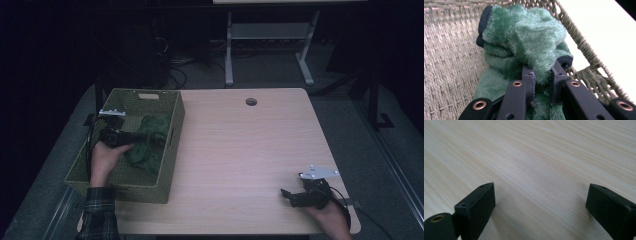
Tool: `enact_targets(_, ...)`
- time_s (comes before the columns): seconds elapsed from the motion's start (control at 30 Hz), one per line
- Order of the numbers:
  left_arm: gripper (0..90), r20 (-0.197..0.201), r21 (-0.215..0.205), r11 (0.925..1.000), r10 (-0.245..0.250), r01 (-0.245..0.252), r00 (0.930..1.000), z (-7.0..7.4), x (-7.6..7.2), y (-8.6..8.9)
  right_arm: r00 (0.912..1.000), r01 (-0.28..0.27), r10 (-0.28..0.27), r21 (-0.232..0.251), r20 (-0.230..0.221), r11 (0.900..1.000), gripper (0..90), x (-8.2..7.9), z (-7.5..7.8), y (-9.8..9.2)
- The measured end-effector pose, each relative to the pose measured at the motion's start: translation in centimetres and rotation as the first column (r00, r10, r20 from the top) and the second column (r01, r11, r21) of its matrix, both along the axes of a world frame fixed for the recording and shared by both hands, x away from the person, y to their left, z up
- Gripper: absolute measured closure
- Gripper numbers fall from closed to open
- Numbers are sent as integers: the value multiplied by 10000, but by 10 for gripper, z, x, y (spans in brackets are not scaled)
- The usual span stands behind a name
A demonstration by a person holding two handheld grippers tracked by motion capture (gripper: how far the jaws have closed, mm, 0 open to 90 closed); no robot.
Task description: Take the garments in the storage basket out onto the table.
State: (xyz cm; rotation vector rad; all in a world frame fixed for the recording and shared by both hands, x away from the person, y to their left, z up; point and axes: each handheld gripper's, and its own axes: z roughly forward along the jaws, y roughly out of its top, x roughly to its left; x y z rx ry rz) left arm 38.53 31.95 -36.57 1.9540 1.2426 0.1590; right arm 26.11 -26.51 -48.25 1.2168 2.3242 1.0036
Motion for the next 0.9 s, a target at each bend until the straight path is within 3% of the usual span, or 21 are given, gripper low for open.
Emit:
enact_targets(0.13, 774, 139, -361, 9993, -102, 107, 9999, 8, -1, 2, 10000, 2, -2, -1, -4, 10000, 83, 0, 0, 0)
enact_targets(0.43, 774, 533, -451, 9985, -273, 297, 9982, 32, -3, 0, 10000, 1, -1, -4, -2, 10000, 83, 0, 0, 0)
enact_targets(0.67, 774, 765, -355, 9986, -365, 393, 9964, 50, -3, -3, 10000, 5, -5, -2, -4, 10000, 83, 0, 0, 0)
enact_targets(0.9, 774, 1168, -199, 9986, -460, 486, 9921, 78, -5, -7, 10000, 2, -2, -2, -1, 10000, 83, 0, 0, 0)
